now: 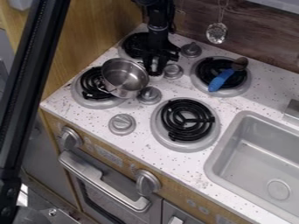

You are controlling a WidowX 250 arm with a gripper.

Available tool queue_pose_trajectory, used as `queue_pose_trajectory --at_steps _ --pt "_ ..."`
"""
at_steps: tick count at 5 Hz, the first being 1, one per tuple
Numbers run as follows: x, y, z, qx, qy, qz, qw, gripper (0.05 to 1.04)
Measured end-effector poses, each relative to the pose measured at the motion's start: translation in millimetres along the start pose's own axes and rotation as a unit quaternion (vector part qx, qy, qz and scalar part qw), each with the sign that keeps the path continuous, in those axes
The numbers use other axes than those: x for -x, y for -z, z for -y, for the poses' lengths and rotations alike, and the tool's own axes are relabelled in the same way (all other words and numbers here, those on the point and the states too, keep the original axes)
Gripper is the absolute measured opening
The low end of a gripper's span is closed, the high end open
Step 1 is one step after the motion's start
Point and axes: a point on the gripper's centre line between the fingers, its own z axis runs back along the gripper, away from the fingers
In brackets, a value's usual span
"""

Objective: Move the object to the middle of the bottom right burner

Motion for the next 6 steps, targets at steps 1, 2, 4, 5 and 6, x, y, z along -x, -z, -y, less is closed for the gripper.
queue_pose_trajectory --at_steps 1,2,4,5,6 --pt "-1 0 -1 0.0 -0.001 0.005 1.0 0.193" --pt "-1 1 1 0.004 -0.001 0.005 1.0 0.177" --pt "19 -12 9 0.03 -0.005 0.019 0.9994 0.177" --pt "40 -53 21 0.051 0.016 0.065 0.9965 0.177" --pt "70 -62 41 0.061 0.035 0.062 0.9956 0.177"
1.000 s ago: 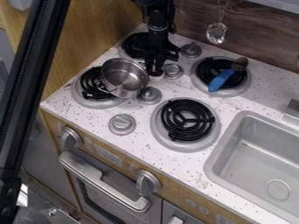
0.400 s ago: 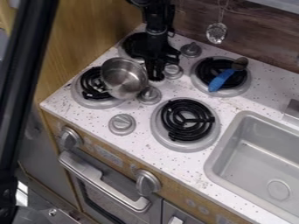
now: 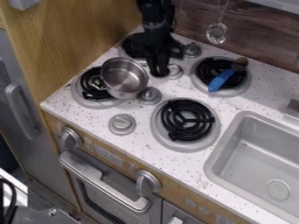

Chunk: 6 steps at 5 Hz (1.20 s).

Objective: Move the object to the middle of the bottom right burner

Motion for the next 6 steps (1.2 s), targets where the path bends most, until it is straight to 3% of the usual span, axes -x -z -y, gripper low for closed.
queue_pose_trajectory --at_steps 1,3,4,6 --pt "31 7 32 0.001 0.047 -0.022 0.9986 0.177" --pt "52 14 81 0.005 0.099 -0.032 0.9946 0.177" --pt "57 26 81 -0.001 0.091 -0.044 0.9949 0.177" --pt "43 33 58 -0.016 0.046 -0.036 0.9982 0.222"
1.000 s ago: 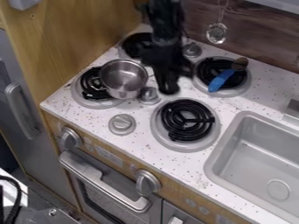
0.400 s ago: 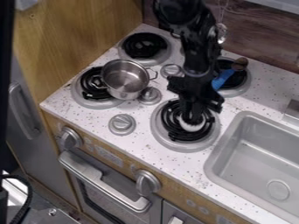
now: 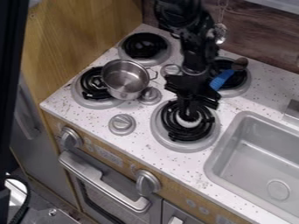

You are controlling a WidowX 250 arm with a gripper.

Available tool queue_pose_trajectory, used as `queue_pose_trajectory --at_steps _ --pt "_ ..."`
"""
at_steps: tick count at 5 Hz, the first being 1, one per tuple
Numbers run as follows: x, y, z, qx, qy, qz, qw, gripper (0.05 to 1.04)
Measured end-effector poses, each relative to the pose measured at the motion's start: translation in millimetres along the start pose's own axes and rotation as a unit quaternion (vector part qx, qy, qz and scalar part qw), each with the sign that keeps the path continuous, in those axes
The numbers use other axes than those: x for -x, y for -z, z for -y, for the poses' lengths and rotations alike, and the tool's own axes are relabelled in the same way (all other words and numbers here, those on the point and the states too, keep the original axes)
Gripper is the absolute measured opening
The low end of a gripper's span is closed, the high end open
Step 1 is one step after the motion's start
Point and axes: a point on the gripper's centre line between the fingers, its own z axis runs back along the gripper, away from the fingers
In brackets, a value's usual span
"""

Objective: Move the object to the middle of the bottom right burner

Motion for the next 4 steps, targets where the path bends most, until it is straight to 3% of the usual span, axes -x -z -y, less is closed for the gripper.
queue_pose_trajectory --at_steps 1,2,3,4 --pt "12 3 -3 0.009 -0.011 -0.021 0.9997 0.498" --pt "-2 -40 2 0.006 0.005 0.023 0.9997 0.803" --pt "-1 -58 9 0.004 0.013 0.009 0.9999 1.007" --pt "5 -62 4 -0.01 0.018 -0.014 0.9997 1.001"
